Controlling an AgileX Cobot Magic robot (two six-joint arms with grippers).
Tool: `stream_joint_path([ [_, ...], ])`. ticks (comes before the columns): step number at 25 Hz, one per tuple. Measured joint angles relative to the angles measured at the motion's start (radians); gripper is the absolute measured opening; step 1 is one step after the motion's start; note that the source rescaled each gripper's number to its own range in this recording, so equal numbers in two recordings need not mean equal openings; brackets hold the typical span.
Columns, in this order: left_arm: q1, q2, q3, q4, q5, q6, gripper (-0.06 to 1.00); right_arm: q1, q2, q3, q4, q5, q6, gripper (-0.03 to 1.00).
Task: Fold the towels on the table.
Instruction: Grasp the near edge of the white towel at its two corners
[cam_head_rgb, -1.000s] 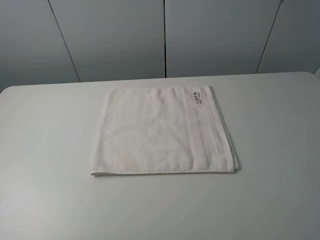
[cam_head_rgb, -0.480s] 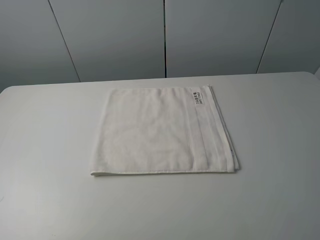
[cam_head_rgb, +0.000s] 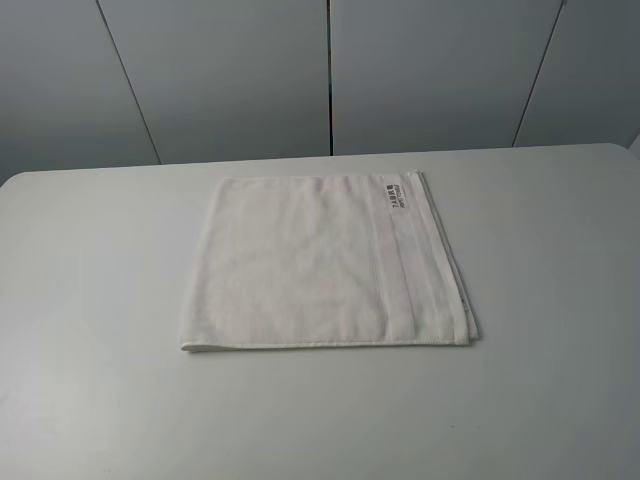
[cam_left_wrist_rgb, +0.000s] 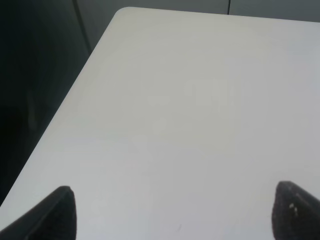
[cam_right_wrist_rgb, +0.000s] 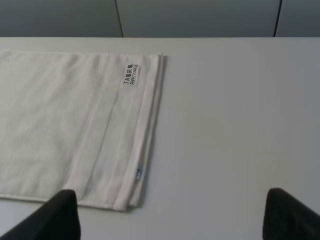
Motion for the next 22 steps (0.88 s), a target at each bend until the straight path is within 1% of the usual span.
stream_joint_path([
  [5,0.000,0.000,0.000,-0.002,0.000,0.000,1.00,0.000,0.000,0.000,0.015,0.000,0.005,0.79],
  [6,0.000,0.000,0.000,-0.002,0.000,0.000,1.00,0.000,0.000,0.000,0.017,0.000,0.005,0.82],
  [8,0.000,0.000,0.000,-0.009,0.000,0.019,1.00,0.000,0.000,0.000,0.018,-0.002,0.005,0.94],
  [10,0.000,0.000,0.000,-0.023,0.000,0.048,1.00,0.000,0.000,0.000,0.020,-0.002,0.005,0.99],
  [12,0.000,0.000,0.000,-0.041,0.000,0.075,1.00,0.000,0.000,0.000,0.029,0.000,0.017,1.00],
  [16,0.000,0.000,-0.013,-0.041,0.000,0.092,1.00,0.000,0.010,-0.022,0.033,0.054,0.070,1.00],
  [18,0.000,0.029,-0.037,-0.031,0.003,0.096,1.00,0.000,0.067,-0.054,0.030,0.070,0.080,1.00],
  [20,0.000,0.103,-0.071,-0.019,0.003,0.122,1.00,0.000,0.169,-0.094,0.025,0.063,0.048,1.00],
  [22,0.000,0.203,-0.105,-0.015,-0.010,0.163,1.00,0.000,0.280,-0.146,0.030,0.035,-0.015,1.00],
])
